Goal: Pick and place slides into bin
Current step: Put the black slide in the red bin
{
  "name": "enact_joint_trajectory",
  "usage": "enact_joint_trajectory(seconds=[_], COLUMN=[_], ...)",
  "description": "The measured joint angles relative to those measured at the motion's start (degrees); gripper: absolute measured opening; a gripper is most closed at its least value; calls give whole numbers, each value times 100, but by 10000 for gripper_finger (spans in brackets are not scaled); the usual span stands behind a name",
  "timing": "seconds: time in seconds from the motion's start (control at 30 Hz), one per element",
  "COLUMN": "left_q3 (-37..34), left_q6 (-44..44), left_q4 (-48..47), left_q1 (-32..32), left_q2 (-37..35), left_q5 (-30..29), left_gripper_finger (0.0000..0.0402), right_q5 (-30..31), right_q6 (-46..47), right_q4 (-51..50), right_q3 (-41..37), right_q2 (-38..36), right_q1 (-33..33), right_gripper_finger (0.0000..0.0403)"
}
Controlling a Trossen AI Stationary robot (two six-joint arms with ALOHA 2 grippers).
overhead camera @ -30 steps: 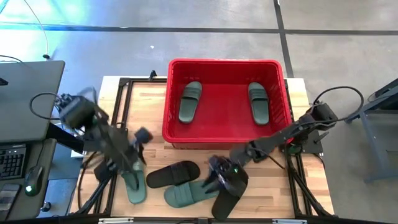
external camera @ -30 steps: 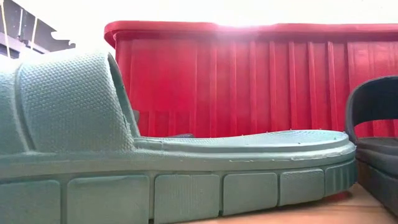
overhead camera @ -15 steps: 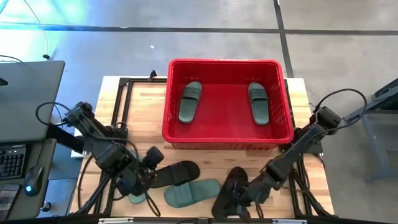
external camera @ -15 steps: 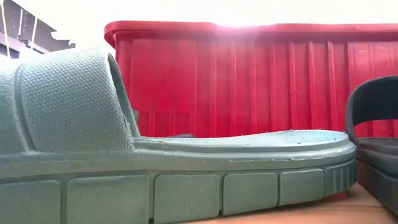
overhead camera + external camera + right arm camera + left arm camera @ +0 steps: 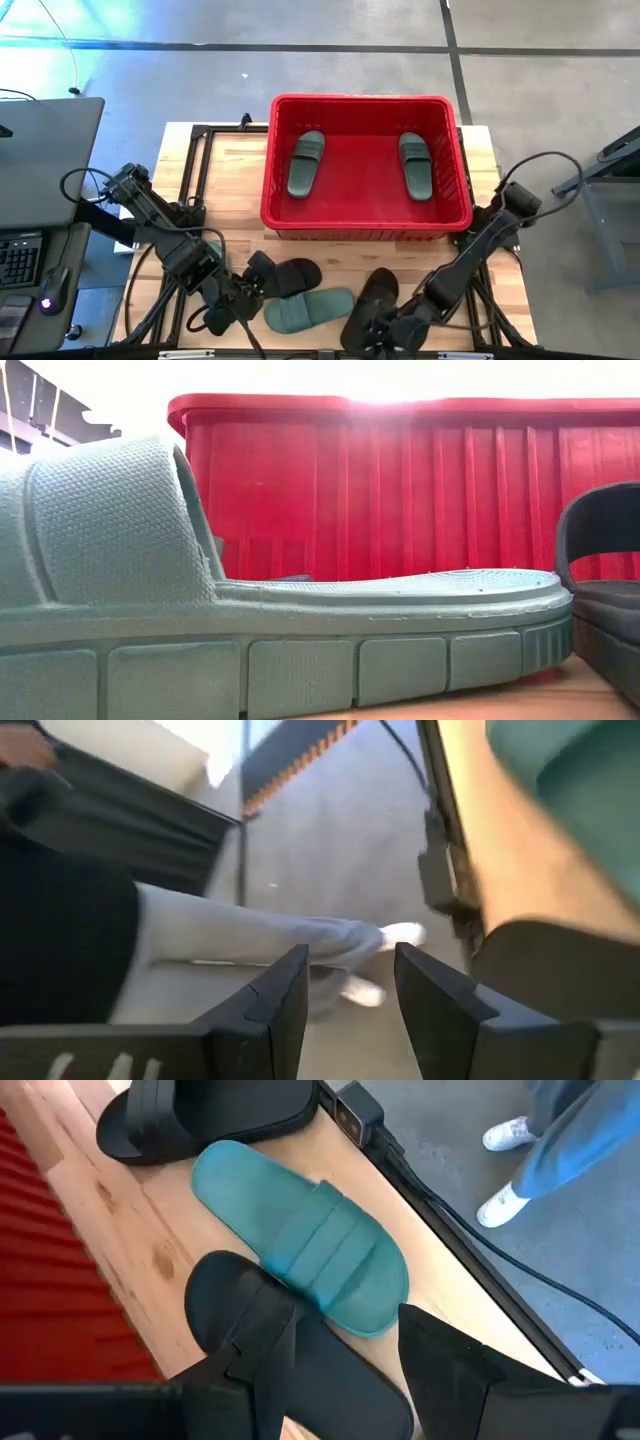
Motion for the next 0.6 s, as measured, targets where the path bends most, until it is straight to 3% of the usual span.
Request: enact_joint_trajectory(seconds=[0.1,0.23,0.4,0.6], left_q3=[0,0,0,0], left_q6=[-92,-127,-127,-119], left_q4=[10,15,17,11], left_q1=[0,2,0,0], left_q2=[0,0,0,0], left_q5=[0,-98,-103,-103], left_gripper_finger=[161,161,161,161], right_q5=[-73,-85,176,706], right_q6=[-408,-433,-231,-20], right_q4=[-964,-2984,-5269,-7200], right_q3=[1022,2504,4201,5657], right_q2=[491,1390,2533,3651], right_q1=[-66,-45,34,32], right_gripper_finger=[139,139,139,139])
